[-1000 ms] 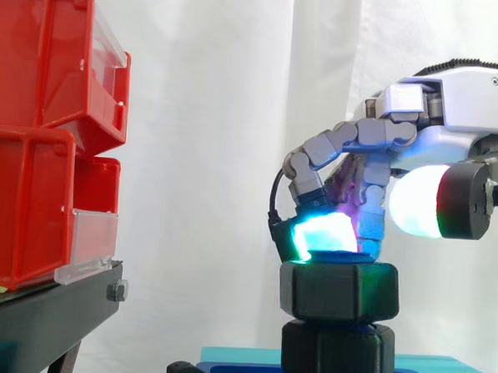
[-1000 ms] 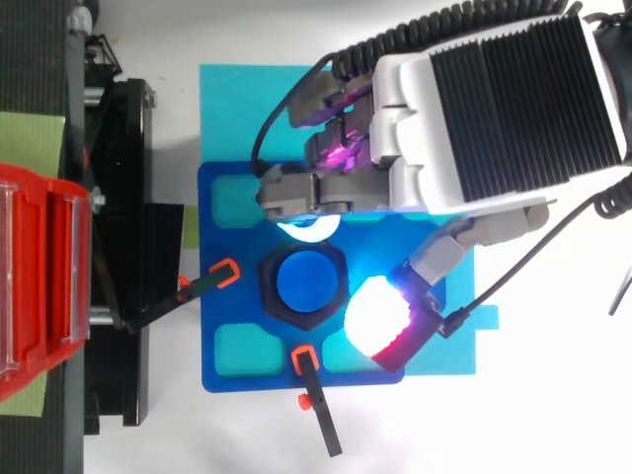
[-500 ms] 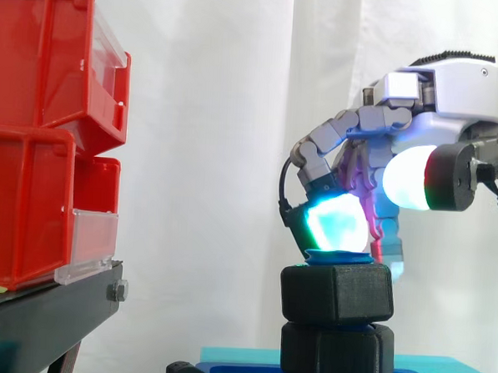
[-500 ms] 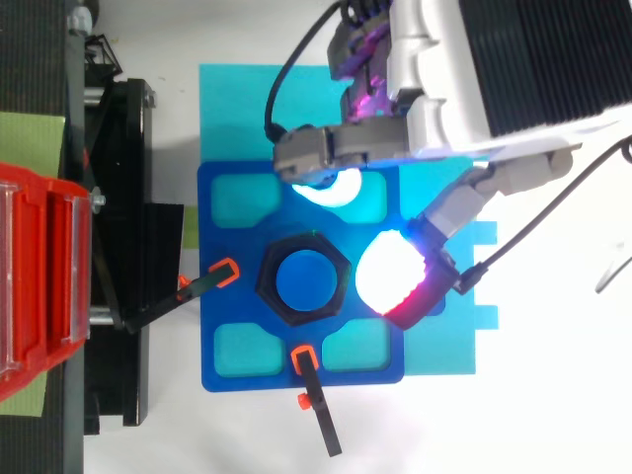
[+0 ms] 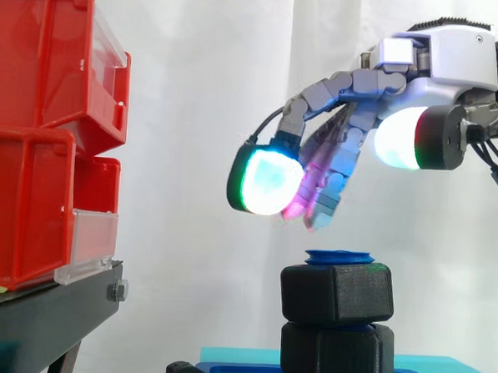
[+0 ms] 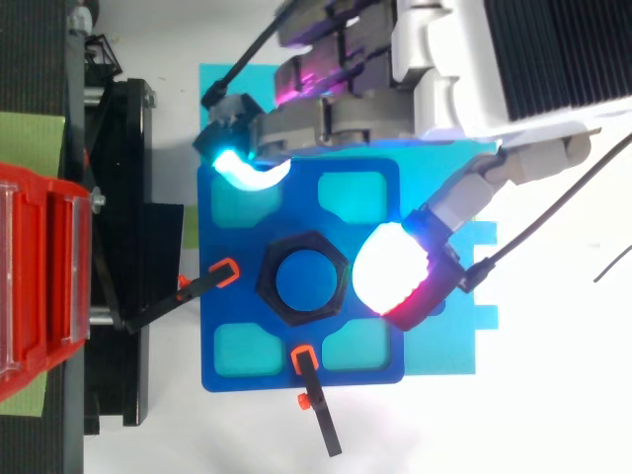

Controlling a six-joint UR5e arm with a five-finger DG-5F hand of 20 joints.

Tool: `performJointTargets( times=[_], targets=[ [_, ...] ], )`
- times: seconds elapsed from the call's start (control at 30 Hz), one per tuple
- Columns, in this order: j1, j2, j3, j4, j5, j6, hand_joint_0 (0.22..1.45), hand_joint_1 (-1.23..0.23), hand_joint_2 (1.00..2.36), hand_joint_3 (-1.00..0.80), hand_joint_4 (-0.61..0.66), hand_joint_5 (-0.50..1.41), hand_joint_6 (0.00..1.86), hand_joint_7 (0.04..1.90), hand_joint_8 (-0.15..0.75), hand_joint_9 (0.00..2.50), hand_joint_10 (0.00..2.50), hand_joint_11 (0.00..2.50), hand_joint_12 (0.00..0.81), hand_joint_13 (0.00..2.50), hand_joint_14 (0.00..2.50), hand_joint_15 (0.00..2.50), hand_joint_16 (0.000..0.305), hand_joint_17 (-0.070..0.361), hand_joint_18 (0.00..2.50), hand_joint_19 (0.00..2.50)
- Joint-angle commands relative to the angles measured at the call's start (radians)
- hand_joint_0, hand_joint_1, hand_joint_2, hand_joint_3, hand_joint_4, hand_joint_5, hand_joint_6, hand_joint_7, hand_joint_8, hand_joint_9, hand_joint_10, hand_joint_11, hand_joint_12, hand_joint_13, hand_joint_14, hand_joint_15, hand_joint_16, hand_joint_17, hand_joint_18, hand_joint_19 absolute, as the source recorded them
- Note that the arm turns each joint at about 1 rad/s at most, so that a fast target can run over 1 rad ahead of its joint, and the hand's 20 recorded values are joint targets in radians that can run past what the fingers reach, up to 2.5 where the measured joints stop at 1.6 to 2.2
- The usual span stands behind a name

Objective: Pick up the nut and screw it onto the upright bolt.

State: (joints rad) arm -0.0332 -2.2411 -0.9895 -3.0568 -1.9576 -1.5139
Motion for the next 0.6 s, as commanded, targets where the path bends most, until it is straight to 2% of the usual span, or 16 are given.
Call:
performJointTargets(
  times=[0.0,0.03,0.07,0.17,0.27,0.57],
  targets=[
    [0.021,0.0,-0.02,0.026,0.031,0.009,0.5,-0.29,1.0,-0.5,0.15,-0.13,0.5,0.57,0.178,0.81,0.0,0.0,0.192,0.68,0.0,0.0,0.02,0.046,0.35,0.0],
    [0.026,0.0,-0.024,0.03,0.037,0.014,0.5,-0.28,1.0,-0.5,0.15,-0.13,0.5,0.57,0.18,0.8,0.0,0.0,0.198,0.66,0.0,0.0,0.02,0.046,0.32,0.0],
    [0.029,0.0,-0.029,0.035,0.045,0.018,0.49,-0.26,1.0,-0.5,0.13,-0.14,0.5,0.56,0.161,0.65,0.0,0.0,0.215,0.53,0.0,0.0,0.022,0.05,0.12,0.0],
    [0.036,0.0,-0.041,0.056,0.06,0.052,0.48,-0.24,1.0,-0.5,0.12,-0.16,0.5,0.55,0.164,0.55,0.0,0.0,0.238,0.42,0.0,0.0,0.025,0.055,0.0,0.0],
    [0.052,0.0,-0.041,0.055,0.066,0.072,0.47,-0.23,1.0,-0.5,0.11,-0.17,0.5,0.55,0.157,0.48,0.0,0.0,0.247,0.37,0.0,0.0,0.026,0.059,0.0,0.0],
    [0.065,0.0,-0.041,0.024,0.075,0.072,0.47,-0.22,1.0,-0.5,0.11,-0.17,0.5,0.54,0.157,0.46,0.0,0.0,0.25,0.36,0.0,0.0,0.027,0.06,0.0,0.0]
  ],
)
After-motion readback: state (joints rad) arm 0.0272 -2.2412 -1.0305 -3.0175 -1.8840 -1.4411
